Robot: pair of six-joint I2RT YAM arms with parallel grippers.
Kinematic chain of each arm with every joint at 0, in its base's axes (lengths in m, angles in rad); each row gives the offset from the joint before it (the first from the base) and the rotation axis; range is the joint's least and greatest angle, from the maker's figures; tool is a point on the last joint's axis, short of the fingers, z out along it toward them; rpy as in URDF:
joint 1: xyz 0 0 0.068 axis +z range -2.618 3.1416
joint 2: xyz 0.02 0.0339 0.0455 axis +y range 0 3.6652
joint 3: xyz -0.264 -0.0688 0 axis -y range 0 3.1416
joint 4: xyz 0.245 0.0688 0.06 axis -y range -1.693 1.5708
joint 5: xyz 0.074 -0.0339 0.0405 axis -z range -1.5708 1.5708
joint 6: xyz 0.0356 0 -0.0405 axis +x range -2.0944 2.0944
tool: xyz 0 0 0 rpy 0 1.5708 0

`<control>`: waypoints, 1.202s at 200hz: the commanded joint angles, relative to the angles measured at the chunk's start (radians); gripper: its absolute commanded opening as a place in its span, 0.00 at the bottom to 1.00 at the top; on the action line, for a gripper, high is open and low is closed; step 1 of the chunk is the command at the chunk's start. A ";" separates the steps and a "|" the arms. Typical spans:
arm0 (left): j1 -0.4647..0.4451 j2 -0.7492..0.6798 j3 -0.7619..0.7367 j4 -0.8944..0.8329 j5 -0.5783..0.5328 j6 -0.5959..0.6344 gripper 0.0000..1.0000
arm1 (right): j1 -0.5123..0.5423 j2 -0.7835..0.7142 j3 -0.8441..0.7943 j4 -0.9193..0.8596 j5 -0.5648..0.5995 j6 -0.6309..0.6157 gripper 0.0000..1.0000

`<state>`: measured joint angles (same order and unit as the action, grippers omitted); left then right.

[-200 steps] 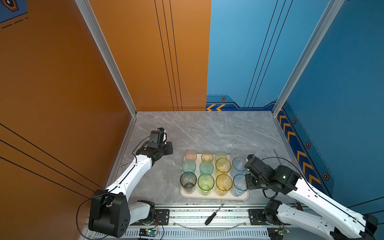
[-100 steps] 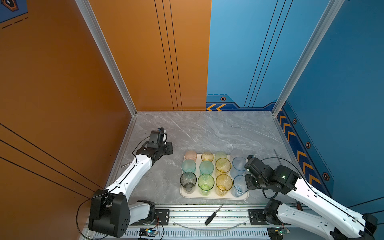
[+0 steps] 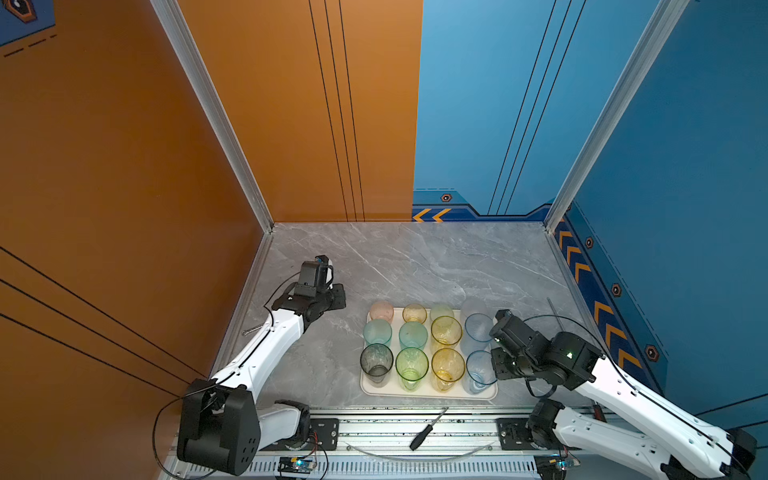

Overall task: Place the glasses into the tray
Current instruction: 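Open right gripper and raise it off the blue cup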

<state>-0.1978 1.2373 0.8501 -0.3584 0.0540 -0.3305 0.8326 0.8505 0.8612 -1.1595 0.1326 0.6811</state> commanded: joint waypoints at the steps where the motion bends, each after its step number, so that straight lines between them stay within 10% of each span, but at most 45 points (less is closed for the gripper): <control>1: -0.006 0.007 -0.020 -0.008 0.007 0.011 0.20 | 0.009 -0.014 0.027 -0.031 0.007 0.009 0.23; 141: -0.008 -0.011 -0.039 -0.010 0.014 0.018 0.19 | -0.051 -0.005 0.243 0.029 0.134 -0.103 0.32; 240: 0.015 -0.053 -0.068 0.131 -0.099 0.015 0.21 | -0.538 0.202 0.321 0.326 -0.144 -0.388 0.49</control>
<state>-0.1947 1.2034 0.8059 -0.2958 0.0257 -0.3298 0.3698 1.0000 1.1664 -0.9443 0.0845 0.3882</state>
